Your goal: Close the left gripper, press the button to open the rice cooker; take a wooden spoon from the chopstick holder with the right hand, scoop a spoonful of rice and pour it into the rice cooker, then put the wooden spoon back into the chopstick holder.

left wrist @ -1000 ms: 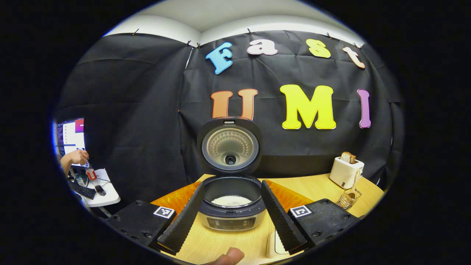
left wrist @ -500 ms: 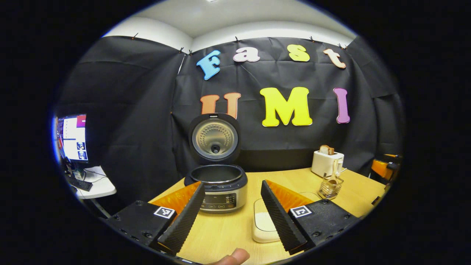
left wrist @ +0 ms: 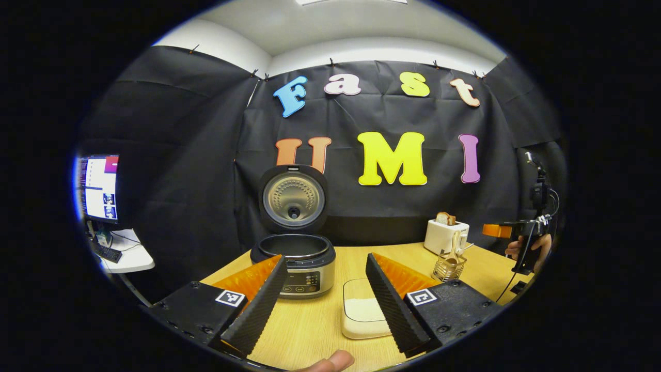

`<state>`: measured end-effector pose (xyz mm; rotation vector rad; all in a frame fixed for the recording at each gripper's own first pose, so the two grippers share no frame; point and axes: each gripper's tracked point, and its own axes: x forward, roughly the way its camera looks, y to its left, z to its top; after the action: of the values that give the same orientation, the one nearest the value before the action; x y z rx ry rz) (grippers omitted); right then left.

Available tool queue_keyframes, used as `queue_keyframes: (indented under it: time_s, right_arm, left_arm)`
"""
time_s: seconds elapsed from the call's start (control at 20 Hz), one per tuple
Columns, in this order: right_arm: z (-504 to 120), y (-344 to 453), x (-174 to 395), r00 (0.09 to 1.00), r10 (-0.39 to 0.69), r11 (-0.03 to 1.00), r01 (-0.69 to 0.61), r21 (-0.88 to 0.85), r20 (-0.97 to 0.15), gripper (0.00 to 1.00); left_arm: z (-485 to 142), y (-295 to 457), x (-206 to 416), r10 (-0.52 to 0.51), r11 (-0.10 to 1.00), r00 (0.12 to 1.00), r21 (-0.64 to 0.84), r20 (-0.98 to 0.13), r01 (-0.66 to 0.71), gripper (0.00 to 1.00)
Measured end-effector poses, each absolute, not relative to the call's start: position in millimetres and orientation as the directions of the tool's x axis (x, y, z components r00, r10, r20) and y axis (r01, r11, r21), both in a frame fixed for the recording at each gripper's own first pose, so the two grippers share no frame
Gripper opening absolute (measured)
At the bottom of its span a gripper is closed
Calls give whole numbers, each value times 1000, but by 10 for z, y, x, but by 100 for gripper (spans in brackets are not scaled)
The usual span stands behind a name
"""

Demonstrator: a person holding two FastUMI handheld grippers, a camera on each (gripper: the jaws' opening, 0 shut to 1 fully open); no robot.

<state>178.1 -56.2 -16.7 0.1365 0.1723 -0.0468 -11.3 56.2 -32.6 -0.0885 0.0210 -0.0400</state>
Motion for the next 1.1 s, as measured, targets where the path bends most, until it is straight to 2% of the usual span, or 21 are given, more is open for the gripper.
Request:
queue_keyframes:
  time_s: [0.05, 0.1, 0.15, 0.35, 0.55, 0.75, 0.8, 0.85, 0.9, 0.95, 1.0, 1.05, 1.1]
  right_arm:
    - [-215, -594, 1913, 980, -36, 990, 62, 127, -197, 95]
    - [-284, -589, 2066, 973, -30, 990, 60, 127, -230, 91]
    - [-353, -567, 2196, 966, -19, 990, 55, 131, -257, 95]
    - [-561, -507, 2678, 941, 10, 990, 38, 135, -340, 95]
    - [-803, -453, 3124, 896, 47, 966, 72, 249, -442, 95]
    - [-1072, -431, 3440, 858, 20, 966, 116, 233, -514, 95]
    - [-1127, -403, 3481, 852, 17, 968, 117, 222, -523, 89]
    - [-1169, -380, 3525, 848, 18, 970, 114, 216, -530, 89]
    - [-1222, -366, 3561, 841, 12, 972, 118, 205, -541, 94]
    - [-1271, -343, 3594, 832, 15, 973, 115, 199, -554, 90]
    - [-1319, -307, 3622, 824, 25, 976, 103, 193, -566, 72]
    - [-1373, -314, 3633, 811, 17, 979, 106, 175, -584, 62]
    - [-1414, -327, 3633, 803, 7, 980, 112, 162, -596, 45]
  left_arm:
    - [-318, 585, -116, -36, 997, 999, -73, -16, 35, 98]
    - [-316, 607, -114, -29, 998, 1000, -63, -12, 28, 98]
    - [-320, 620, -107, -23, 998, 1000, -59, -12, 23, 98]
    - [-368, 676, -68, -20, 996, 1000, -83, -21, 19, 98]
    - [-448, 771, -15, 8, 997, 999, -72, -39, -11, 98]
    - [-535, 774, 41, 20, 999, 998, -29, -60, -22, 98]
    - [-557, 767, 51, 22, 1000, 998, -18, -66, -24, 98]
    - [-573, 752, 67, 23, 1000, 997, -12, -71, -24, 98]
    - [-595, 729, 79, 21, 1000, 997, -8, -78, -22, 98]
    - [-609, 706, 84, 16, 1000, 996, -8, -83, -17, 98]
    - [-627, 671, 78, -1, 1000, 996, -16, -94, -1, 98]
    - [-644, 620, 58, -21, 999, 995, -33, -97, 18, 98]
    - [-606, 599, 58, -30, 999, 995, -41, -92, 27, 98]
